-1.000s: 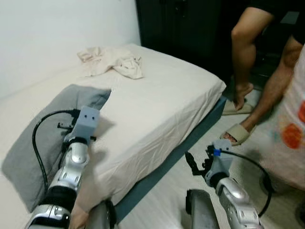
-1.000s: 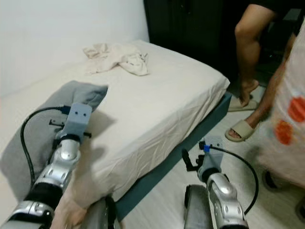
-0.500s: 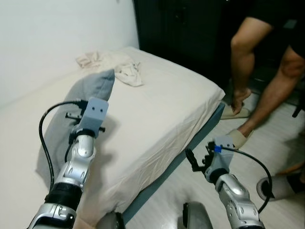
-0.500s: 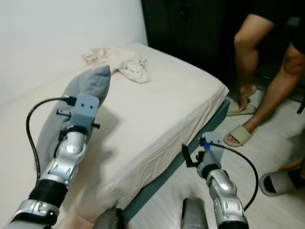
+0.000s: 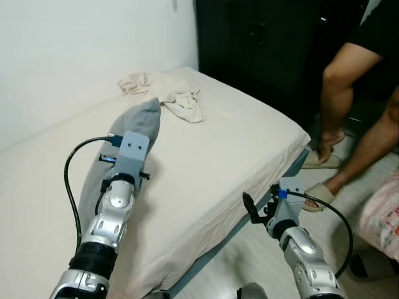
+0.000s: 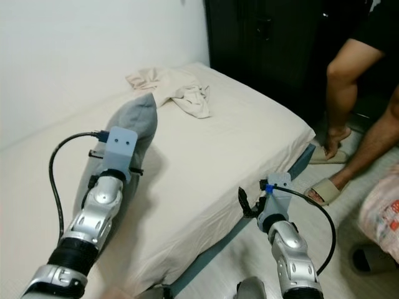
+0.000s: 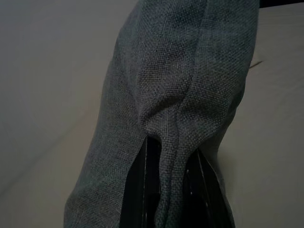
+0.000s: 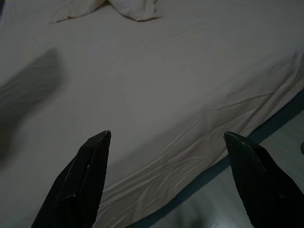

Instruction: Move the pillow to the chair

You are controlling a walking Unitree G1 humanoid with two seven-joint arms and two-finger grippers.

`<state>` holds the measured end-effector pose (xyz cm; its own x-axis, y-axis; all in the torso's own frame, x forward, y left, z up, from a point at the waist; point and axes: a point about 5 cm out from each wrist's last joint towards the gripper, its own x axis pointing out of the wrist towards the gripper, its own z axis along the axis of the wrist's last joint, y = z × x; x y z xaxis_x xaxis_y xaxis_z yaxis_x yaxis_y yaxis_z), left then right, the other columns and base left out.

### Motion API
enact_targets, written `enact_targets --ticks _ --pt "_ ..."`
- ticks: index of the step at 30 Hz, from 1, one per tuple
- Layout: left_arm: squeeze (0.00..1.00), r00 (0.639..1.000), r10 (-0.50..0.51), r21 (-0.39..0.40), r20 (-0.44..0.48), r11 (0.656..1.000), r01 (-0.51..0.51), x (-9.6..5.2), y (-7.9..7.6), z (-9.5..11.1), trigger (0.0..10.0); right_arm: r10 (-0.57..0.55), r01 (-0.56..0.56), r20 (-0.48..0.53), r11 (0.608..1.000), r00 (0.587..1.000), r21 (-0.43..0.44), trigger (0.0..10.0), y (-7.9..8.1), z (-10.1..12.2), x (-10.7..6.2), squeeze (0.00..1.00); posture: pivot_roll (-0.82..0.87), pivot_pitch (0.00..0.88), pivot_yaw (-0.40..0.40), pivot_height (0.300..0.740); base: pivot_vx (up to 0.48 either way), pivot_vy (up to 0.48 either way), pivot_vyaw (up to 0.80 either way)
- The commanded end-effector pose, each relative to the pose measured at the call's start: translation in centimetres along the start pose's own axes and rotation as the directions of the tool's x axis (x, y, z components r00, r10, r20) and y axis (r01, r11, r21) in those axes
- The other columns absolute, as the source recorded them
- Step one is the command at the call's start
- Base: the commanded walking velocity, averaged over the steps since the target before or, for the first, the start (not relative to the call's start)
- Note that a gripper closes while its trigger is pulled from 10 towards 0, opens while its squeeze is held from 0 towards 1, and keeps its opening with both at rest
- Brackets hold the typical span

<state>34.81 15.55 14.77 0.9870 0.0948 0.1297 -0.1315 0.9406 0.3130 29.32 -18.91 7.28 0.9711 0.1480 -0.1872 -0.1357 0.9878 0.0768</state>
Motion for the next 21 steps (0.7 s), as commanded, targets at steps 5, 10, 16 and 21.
enact_targets --ticks 5,10,16,21 --pt "0.00 1.000 -0.019 -0.011 -0.006 1.000 0.019 -0.2 -0.4 -0.1 10.0 0.005 -0.005 -0.023 1.000 1.000 0.002 10.0 0.2 -0.8 -0.2 0.00 -0.16 0.121 0.116 0.653 0.000 0.000 0.00" --pt "0.00 0.998 -0.060 -0.007 -0.028 0.998 0.060 -0.8 -1.1 -0.8 10.0 0.024 -0.024 -0.024 1.000 0.999 0.010 10.0 0.4 -0.9 -0.3 0.00 -0.15 0.121 0.114 0.658 0.000 0.000 0.00" --pt "0.00 0.988 -0.121 0.025 -0.098 0.992 0.124 -2.3 -1.7 -3.4 10.0 0.032 -0.031 -0.039 0.999 0.999 0.019 10.0 0.6 -1.5 -0.4 0.00 -0.14 0.120 0.111 0.682 0.000 0.000 0.00" --pt "0.00 0.981 -0.132 0.050 -0.142 0.989 0.140 -3.0 -1.0 -4.9 10.0 0.008 -0.007 -0.062 1.000 0.998 0.015 10.0 0.5 -2.1 -0.5 0.00 -0.14 0.118 0.110 0.696 0.000 0.000 0.00"
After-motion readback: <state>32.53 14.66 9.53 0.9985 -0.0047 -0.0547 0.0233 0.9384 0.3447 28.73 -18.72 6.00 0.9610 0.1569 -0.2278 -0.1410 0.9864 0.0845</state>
